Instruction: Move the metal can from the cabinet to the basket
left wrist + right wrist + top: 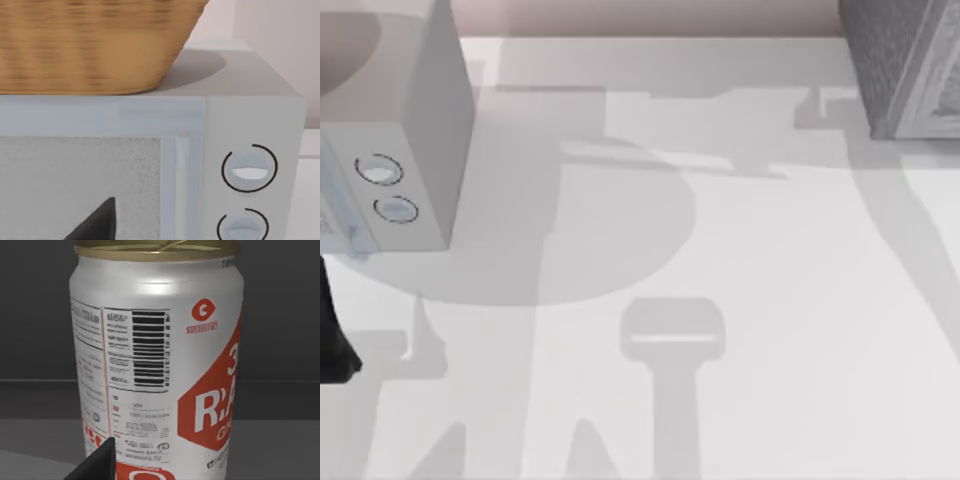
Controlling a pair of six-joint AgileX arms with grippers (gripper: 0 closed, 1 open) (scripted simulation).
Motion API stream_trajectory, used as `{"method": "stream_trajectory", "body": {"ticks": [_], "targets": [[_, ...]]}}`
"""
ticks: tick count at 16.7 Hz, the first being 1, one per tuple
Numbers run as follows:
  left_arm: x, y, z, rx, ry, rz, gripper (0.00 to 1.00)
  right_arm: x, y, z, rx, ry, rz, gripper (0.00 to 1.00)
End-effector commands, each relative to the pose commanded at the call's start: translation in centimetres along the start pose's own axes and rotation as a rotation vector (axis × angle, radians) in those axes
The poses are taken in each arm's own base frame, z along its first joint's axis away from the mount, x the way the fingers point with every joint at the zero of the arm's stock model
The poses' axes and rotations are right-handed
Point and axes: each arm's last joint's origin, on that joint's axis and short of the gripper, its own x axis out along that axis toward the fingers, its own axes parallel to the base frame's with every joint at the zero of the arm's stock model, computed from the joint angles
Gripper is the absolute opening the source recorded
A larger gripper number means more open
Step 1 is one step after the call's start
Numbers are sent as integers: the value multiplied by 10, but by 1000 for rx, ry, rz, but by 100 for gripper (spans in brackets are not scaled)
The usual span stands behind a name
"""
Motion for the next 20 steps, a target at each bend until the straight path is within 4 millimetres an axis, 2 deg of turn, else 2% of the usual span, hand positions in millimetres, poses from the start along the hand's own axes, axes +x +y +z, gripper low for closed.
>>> {"method": "stream_trajectory", "body": {"ticks": [4,9,11,14,16,20], "targets": [[0,0,0,0,0,0,100,2,29,-1,3,-9,-8,100],[0,0,0,0,0,0,100,4,31,-2,2,-7,-8,100],[0,0,0,0,0,0,100,14,32,0,3,-10,-7,100],[0,0,0,0,0,0,100,46,34,-1,1,-5,-7,100],[0,0,0,0,0,0,100,61,33,-1,2,-7,-7,100],[0,0,0,0,0,0,100,63,32,-1,2,-8,-7,100]]}}
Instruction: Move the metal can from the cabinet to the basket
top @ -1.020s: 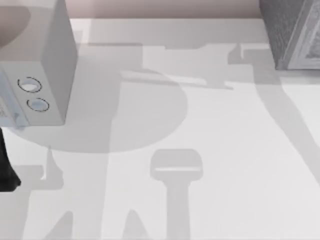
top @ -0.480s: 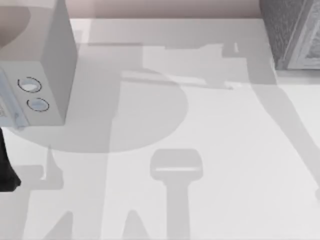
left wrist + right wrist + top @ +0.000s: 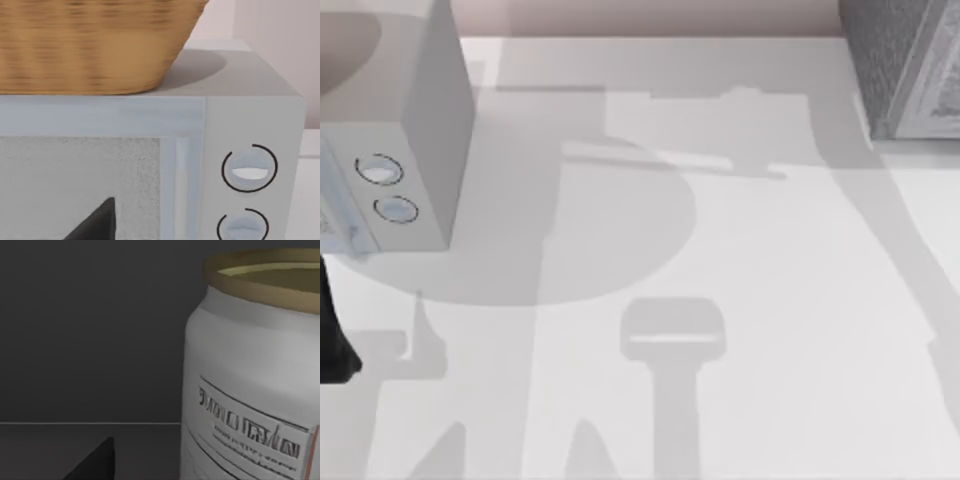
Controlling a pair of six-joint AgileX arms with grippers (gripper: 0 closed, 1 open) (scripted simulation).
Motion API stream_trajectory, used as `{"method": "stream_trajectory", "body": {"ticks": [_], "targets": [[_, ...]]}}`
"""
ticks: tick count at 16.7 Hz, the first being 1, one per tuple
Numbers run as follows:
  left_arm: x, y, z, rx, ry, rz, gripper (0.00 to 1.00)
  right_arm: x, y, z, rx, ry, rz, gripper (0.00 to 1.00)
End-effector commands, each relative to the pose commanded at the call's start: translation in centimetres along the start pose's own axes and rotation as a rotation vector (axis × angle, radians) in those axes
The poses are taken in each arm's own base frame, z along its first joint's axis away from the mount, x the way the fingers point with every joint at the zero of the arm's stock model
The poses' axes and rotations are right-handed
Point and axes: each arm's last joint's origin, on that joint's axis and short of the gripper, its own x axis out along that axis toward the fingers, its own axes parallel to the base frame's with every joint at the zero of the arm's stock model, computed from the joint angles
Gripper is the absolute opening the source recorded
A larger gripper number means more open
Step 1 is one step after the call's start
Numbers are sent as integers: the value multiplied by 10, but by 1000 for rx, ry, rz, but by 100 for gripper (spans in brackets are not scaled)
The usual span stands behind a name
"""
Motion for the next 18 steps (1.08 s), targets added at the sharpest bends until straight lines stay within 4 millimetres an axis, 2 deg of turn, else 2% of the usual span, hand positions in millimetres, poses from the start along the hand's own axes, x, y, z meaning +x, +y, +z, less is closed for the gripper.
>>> {"method": "stream_trajectory", "body": {"ticks": [13,18], "targets": [[0,0,0,0,0,0,100,0,0,0,0,0,0,2],[0,0,0,0,0,0,100,0,0,0,0,0,0,0]]}}
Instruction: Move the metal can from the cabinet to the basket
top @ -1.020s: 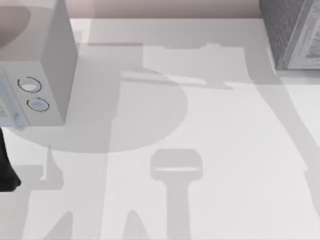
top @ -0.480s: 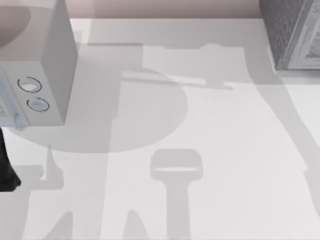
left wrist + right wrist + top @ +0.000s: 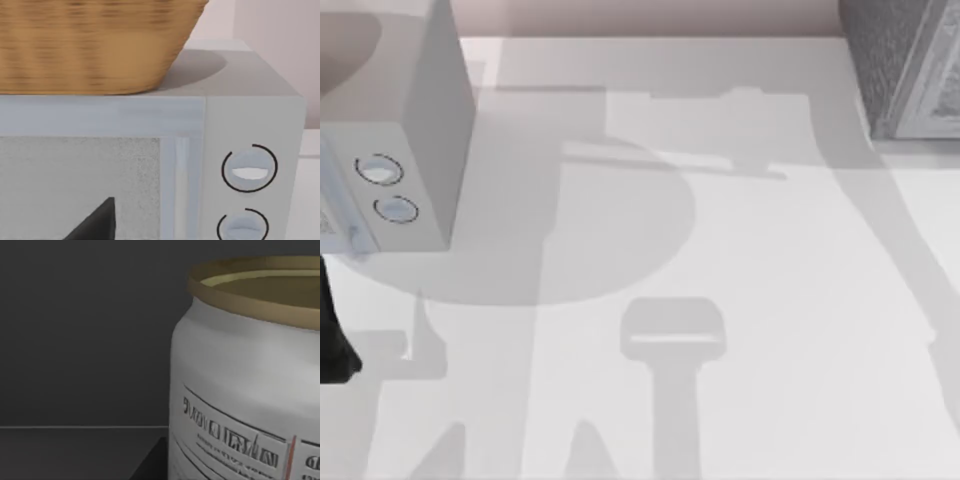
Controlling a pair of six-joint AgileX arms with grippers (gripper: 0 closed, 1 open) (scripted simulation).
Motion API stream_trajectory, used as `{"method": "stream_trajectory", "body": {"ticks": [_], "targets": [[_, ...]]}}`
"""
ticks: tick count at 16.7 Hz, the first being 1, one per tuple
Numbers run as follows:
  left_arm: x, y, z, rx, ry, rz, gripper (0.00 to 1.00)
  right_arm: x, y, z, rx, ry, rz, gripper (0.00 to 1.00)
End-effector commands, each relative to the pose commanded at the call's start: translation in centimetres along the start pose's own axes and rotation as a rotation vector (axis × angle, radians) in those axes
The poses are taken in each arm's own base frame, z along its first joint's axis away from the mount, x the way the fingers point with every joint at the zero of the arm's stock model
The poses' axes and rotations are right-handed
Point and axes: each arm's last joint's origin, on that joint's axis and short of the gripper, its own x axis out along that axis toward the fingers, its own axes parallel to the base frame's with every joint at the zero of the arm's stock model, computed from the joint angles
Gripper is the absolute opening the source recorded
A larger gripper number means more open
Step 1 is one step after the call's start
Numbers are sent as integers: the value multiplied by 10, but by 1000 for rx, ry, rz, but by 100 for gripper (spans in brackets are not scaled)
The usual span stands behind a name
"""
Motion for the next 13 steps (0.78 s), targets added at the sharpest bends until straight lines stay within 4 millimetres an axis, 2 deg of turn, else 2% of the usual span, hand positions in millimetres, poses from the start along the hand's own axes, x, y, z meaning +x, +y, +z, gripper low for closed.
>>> {"method": "stream_trajectory", "body": {"ticks": [4,6,9,11,13], "targets": [[0,0,0,0,0,0,100,0,0,0,1,0,1,0],[0,0,0,0,0,0,100,-8,3,5,1,-4,1,0],[0,0,0,0,0,0,100,-52,14,26,-1,-8,-3,0],[0,0,0,0,0,0,100,-94,18,40,-5,5,-3,0],[0,0,0,0,0,0,100,-139,13,53,-5,8,1,0]]}}
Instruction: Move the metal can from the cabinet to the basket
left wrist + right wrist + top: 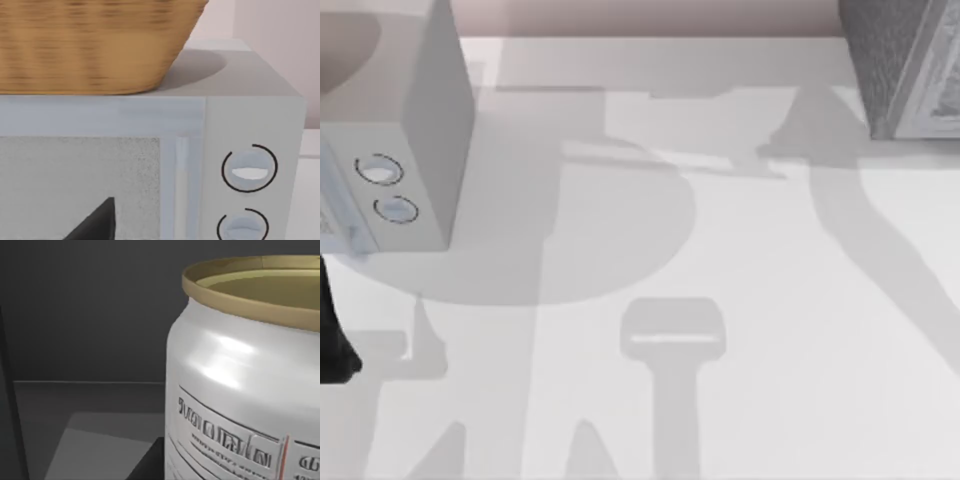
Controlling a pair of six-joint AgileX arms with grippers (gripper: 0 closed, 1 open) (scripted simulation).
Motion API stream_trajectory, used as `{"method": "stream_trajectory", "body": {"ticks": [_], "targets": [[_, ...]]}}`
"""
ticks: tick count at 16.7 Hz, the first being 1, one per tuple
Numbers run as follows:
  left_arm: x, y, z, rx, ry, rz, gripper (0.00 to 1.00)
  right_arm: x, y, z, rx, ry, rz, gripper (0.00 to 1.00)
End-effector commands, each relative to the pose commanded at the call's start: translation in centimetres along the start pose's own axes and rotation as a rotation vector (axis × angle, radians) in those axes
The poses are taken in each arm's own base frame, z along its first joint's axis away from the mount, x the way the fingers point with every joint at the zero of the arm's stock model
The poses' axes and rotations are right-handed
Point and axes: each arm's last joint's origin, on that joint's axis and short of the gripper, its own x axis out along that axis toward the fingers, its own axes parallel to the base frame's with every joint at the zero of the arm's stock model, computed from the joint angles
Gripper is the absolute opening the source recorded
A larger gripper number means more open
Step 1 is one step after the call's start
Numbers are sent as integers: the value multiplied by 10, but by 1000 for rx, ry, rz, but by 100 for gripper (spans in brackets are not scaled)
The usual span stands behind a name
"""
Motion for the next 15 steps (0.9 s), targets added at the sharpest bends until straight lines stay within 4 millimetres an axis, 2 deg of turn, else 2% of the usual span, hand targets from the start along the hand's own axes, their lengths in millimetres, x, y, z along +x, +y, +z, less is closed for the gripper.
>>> {"method": "stream_trajectory", "body": {"ticks": [2,3,9,12,15], "targets": [[0,0,0,0,0,0,100,-31,-9,7,6,-7,0,0],[0,0,0,0,0,0,100,-39,-12,8,7,-8,0,0],[0,0,0,0,0,0,100,-39,-13,7,6,-5,-3,0],[0,0,0,0,0,0,100,-44,-26,1,21,-29,-3,0],[0,0,0,0,0,0,100,-54,-43,-19,28,-44,-1,0]]}}
